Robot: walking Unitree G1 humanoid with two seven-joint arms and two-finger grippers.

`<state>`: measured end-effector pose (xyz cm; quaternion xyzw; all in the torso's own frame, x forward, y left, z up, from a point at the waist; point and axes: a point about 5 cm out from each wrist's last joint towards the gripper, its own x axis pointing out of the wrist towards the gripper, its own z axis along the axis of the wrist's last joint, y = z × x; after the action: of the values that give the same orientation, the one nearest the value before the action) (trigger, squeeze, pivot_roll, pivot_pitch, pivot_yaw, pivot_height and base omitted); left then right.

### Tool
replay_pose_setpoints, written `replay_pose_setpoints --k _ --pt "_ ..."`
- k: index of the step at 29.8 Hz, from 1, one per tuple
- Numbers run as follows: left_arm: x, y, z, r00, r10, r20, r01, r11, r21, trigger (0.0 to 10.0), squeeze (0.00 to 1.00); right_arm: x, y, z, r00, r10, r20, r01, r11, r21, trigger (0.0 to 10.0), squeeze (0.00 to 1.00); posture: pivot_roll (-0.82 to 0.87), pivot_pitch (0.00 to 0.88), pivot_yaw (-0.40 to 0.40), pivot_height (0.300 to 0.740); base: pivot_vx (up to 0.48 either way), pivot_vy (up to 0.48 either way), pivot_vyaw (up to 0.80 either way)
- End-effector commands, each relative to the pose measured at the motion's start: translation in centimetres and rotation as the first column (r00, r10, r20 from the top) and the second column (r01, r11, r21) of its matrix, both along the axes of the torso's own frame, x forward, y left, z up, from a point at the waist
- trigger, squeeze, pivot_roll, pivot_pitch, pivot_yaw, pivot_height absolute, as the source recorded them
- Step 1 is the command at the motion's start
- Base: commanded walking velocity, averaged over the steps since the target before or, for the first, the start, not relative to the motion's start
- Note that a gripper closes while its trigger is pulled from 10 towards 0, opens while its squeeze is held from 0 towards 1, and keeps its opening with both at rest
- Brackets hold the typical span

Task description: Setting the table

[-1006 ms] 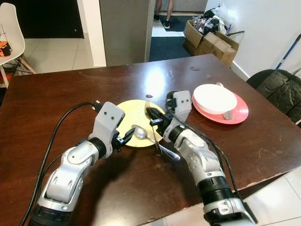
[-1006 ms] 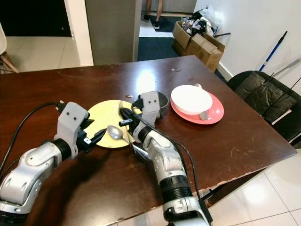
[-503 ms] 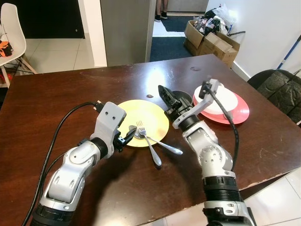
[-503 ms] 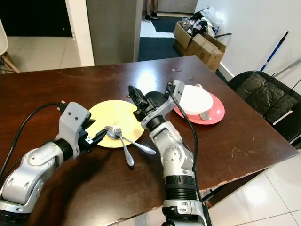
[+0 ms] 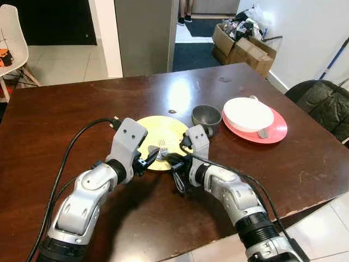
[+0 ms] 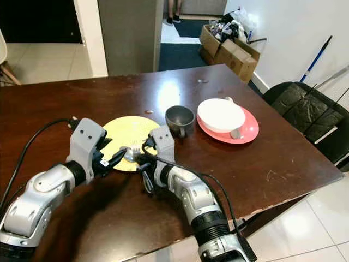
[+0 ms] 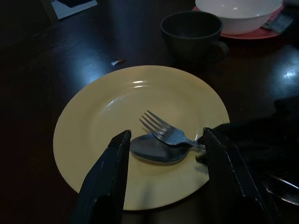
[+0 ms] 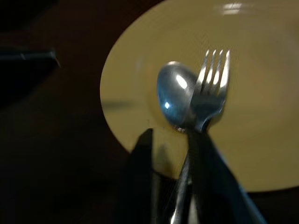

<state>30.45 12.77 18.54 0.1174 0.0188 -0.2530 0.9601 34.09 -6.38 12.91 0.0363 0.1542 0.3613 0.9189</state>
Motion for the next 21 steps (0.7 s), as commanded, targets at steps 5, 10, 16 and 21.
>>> replay_pose_setpoints --k 5,10,16,21 --pt "-0.3 -0.1 -0.4 1.0 0.0 -0.008 0.0 1.0 0.009 10.0 0.0 -0.1 0.2 -0.9 0.998 0.01 -0.066 -0.01 1.0 -0.003 10.0 1.0 0.09 0.05 0.002 0.74 0.0 0.0 0.0" --pt "-0.2 -0.1 -0.4 1.0 -0.001 -0.005 0.001 1.0 0.009 10.0 0.0 0.3 0.3 -1.5 0.997 0.024 -0.071 -0.03 0.996 -0.081 10.0 0.0 0.09 0.049 -0.003 0.74 0.0 0.0 0.0" --pt "-0.3 -0.1 -0.4 1.0 0.002 -0.005 -0.002 1.0 0.007 10.0 0.0 1.1 -0.2 -0.9 0.998 -0.003 -0.062 -0.005 0.993 -0.116 10.0 0.0 0.09 0.052 -0.007 0.74 0.0 0.0 0.0" --pt "-0.3 -0.2 -0.5 1.0 0.0 -0.007 0.0 1.0 0.005 10.0 0.0 1.3 -0.6 -1.1 0.996 -0.016 -0.085 0.005 0.993 -0.117 10.0 0.0 0.08 0.055 -0.008 0.74 0.0 0.0 0.0"
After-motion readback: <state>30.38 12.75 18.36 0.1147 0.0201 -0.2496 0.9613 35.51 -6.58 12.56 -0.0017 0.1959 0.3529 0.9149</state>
